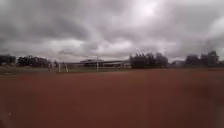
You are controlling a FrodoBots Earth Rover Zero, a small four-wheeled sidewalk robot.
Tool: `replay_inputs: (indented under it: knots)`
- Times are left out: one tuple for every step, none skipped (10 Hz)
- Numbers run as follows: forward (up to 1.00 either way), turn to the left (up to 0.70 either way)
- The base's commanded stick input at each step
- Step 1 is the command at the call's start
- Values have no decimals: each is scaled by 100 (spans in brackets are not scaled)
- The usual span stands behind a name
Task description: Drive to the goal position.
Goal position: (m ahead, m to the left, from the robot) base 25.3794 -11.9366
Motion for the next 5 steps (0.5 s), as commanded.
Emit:
replay_inputs:
  knots:
    - [70,0]
    - [70,0]
    - [70,0]
    - [70,0]
    - [70,0]
